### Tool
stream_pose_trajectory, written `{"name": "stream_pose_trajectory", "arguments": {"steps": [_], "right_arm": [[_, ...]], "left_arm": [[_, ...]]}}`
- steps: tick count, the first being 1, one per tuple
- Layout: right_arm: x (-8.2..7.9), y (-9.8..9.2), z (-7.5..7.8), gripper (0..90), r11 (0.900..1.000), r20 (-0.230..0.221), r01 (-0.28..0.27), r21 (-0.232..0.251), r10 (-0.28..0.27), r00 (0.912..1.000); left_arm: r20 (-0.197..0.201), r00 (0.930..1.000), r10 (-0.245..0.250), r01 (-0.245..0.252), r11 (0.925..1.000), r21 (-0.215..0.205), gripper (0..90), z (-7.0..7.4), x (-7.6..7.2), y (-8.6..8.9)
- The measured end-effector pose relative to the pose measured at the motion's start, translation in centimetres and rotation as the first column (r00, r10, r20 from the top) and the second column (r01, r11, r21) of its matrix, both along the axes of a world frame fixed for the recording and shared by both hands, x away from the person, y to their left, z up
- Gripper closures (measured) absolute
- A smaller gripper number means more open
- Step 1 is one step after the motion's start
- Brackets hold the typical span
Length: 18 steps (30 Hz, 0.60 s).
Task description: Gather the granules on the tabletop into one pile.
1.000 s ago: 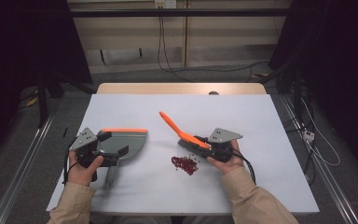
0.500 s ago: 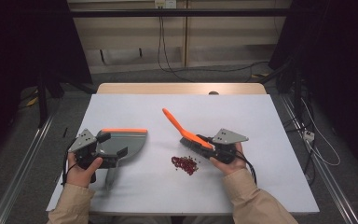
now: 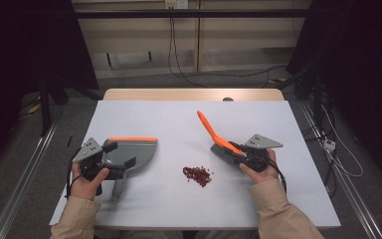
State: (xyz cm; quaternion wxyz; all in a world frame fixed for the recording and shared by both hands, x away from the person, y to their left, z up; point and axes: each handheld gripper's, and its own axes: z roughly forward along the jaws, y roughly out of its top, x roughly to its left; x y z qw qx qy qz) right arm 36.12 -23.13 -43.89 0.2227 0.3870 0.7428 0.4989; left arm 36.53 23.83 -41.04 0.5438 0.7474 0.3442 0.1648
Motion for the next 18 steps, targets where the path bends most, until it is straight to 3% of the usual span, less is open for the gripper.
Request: {"name": "stream_pose_trajectory", "arguments": {"steps": [2, 5, 8, 9, 13, 18], "right_arm": [[0.0, -0.1, 0.0, 70.5, 1.0, -0.019, -0.002, -0.001, 0.002, 0.9998], [0.1, -0.2, 0.2, 70.4, 1.0, -0.085, -0.003, 0.0, 0.003, 0.9963], [0.1, -0.2, 0.4, 70.3, 0.999, -0.1, 0.029, -0.017, -0.031, 0.9945], [0.1, -0.1, 0.5, 70.3, 1.0, -0.105, 0.029, -0.006, -0.029, 0.994], [0.1, 0.6, 0.9, 69.5, 0.999, -0.126, 0.009, -0.053, -0.016, 0.9919], [0.3, 1.2, 1.1, 68.2, 0.998, -0.133, 0.009, -0.06, -0.017, 0.991]], "left_arm": [[-0.002, 1.0, -0.001, 0.001, 1.0, 0.002, 5.1, 0.0, 0.0, 0.0], [-0.003, 1.0, 0.0, 0.0, 1.0, 0.007, 5.1, 0.0, 0.0, 0.2], [-0.012, 0.9999, 0.003, -0.002, 0.9999, 0.017, 5.1, 0.0, -0.2, 0.3], [-0.017, 0.9998, 0.004, -0.004, 0.9997, 0.024, 5.1, 0.0, -0.2, 0.3], [-0.021, 0.9998, 0.009, -0.008, 0.9987, 0.051, 5.3, 0.1, -0.7, 0.5], [-0.046, 0.9989, 0.01, -0.006, 0.9962, 0.087, 5.7, -0.2, -1.5, 1.0]]}}
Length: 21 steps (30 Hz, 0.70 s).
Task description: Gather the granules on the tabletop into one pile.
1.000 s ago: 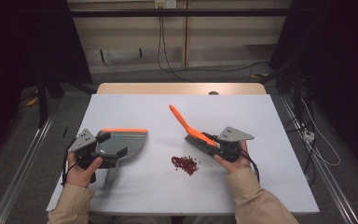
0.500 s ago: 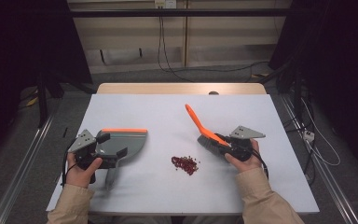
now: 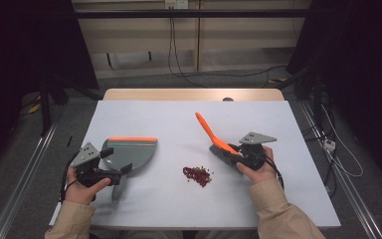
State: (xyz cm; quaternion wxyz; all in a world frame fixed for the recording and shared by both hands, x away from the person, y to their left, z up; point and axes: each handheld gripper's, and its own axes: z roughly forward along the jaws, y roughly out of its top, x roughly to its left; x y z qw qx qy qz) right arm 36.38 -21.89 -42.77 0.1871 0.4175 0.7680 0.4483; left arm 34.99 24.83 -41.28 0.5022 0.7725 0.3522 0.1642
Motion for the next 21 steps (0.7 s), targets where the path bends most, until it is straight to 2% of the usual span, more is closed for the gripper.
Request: {"name": "stream_pose_trajectory", "arguments": {"steps": [9, 18, 20, 21], "right_arm": [[0.1, 0.2, -0.1, 68.3, 1.0, 0.005, 0.002, 0.002, -0.002, 1.0], [-0.1, 0.3, -0.1, 68.3, 1.0, 0.027, -0.019, 0.003, 0.019, 0.9994], [-0.1, 0.3, -0.1, 68.5, 1.0, 0.029, -0.016, 0.002, 0.016, 0.9995], [-0.1, 0.3, -0.1, 68.7, 1.0, 0.031, -0.016, 0.001, 0.015, 0.9994]], "left_arm": [[-0.065, 0.9972, 0.038, -0.032, 0.9954, 0.09, 6.7, -1.4, -1.1, -0.1], [-0.069, 0.9947, 0.076, -0.065, 0.9862, 0.152, 8.8, -2.0, -1.4, -0.1], [-0.067, 0.9936, 0.09, -0.08, 0.9866, 0.142, 9.5, -2.1, -1.5, 0.0], [-0.066, 0.9931, 0.097, -0.085, 0.9836, 0.159, 10.0, -2.1, -1.6, 0.1]]}}
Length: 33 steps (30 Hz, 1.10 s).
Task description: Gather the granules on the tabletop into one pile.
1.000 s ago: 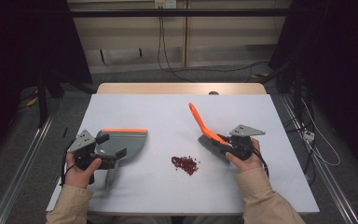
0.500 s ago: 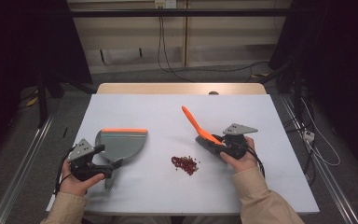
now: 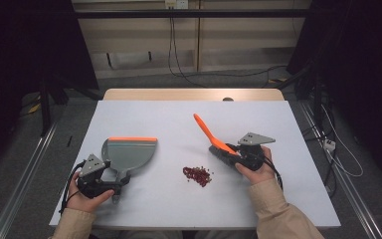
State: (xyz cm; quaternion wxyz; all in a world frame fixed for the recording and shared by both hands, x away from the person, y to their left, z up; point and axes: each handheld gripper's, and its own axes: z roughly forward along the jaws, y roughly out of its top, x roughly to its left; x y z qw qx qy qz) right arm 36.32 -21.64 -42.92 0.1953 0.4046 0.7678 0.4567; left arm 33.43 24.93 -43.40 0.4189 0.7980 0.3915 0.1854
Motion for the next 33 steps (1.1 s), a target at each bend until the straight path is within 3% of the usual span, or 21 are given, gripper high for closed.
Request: {"name": "stream_pose_trajectory", "arguments": {"steps": [20, 29, 33], "right_arm": [[0.2, -0.3, -0.2, 69.2, 1.0, 0.003, 0.015, 0.006, -0.015, 0.9999], [0.2, -0.5, -0.2, 69.2, 1.0, 0.004, 0.021, 0.013, -0.021, 0.9998], [0.2, -0.4, -0.2, 69.3, 1.0, 0.006, 0.02, 0.012, -0.02, 0.9998]], "left_arm": [[-0.07, 0.996, 0.055, -0.053, 0.9982, 0.028, 11.1, -1.0, -0.3, 0.4], [-0.062, 0.994, 0.09, -0.089, 0.9959, 0.019, 20.0, -0.9, 0.4, 1.6], [-0.071, 0.9947, 0.075, -0.073, 0.997, 0.027, 25.3, -0.9, 1.1, 1.7]]}}
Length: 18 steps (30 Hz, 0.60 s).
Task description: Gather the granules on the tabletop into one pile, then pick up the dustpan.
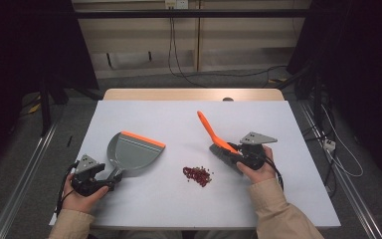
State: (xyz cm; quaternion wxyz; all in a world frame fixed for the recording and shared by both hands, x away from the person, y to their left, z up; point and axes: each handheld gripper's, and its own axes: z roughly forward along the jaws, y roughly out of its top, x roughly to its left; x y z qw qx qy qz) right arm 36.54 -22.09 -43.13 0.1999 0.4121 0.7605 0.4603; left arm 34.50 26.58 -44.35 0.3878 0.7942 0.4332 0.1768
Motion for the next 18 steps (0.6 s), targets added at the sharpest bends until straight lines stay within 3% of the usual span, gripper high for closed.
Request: {"name": "stream_pose_trajectory", "arguments": {"steps": [11, 18], "right_arm": [[0.1, -0.1, -0.1, 69.5, 1.0, 0.003, -0.002, -0.002, 0.002, 1.0], [0.1, -0.1, -0.1, 69.5, 1.0, 0.003, -0.002, -0.002, 0.002, 1.0]], "left_arm": [[-0.017, 0.9975, -0.069, 0.069, 0.9976, 0.0, 46.2, -0.1, 1.1, 0.1], [-0.027, 0.9945, -0.101, 0.101, 0.9948, 0.008, 54.5, -0.1, 1.4, -0.2]]}}
